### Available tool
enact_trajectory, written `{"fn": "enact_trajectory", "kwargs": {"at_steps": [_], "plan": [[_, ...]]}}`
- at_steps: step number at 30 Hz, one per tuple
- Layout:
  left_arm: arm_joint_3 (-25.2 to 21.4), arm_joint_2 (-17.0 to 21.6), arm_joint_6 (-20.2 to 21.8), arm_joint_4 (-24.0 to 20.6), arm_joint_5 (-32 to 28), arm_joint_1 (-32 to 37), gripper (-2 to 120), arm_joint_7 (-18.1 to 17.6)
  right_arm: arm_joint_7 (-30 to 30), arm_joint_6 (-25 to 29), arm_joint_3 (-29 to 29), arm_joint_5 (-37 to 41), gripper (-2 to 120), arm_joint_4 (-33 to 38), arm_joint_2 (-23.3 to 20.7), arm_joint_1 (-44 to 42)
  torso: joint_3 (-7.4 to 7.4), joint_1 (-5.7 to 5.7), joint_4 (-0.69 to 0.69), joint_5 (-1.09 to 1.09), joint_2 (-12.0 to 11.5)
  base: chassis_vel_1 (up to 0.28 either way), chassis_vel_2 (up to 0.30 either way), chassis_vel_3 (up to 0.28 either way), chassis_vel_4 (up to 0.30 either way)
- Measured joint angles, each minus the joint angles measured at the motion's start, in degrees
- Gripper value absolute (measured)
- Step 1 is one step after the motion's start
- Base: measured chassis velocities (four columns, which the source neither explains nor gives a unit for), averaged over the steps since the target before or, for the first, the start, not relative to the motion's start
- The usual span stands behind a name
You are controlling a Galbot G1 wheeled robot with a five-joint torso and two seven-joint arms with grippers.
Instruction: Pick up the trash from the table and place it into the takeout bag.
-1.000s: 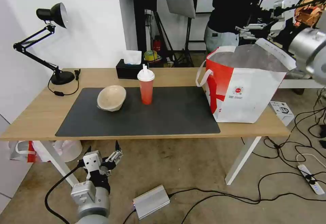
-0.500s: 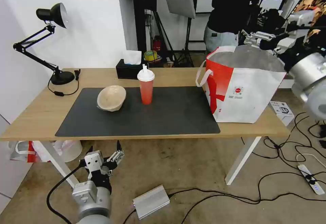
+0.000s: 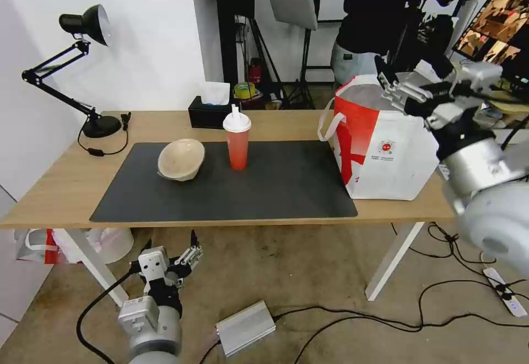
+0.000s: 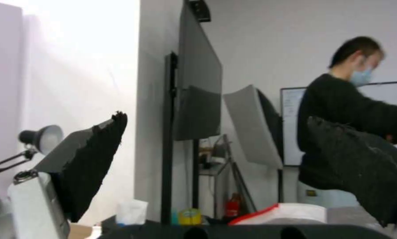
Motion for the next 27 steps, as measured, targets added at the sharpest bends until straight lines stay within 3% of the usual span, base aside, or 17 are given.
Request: {"fn": "enact_trajectory", "kwargs": {"at_steps": [10, 27], "plan": [[-0.56, -1.30, -0.21, -1.17, 1.23, 1.33, 100, 0.00, 3.22, 1.25, -0.65, -7.17, 100, 3.06, 5.61, -5.13, 0.00, 0.00, 0.02, -0.01, 0.00, 0.000, 0.000, 0.000, 0.000], [-1.07, -1.21, -0.42, -1.71, 1.39, 2.27, 100, 0.02, 2.62, 2.53, -0.30, -17.12, 100, 6.28, 15.29, -18.00, 0.00, 0.00, 0.02, -0.01, -0.01, 0.000, 0.000, 0.000, 0.000]]}}
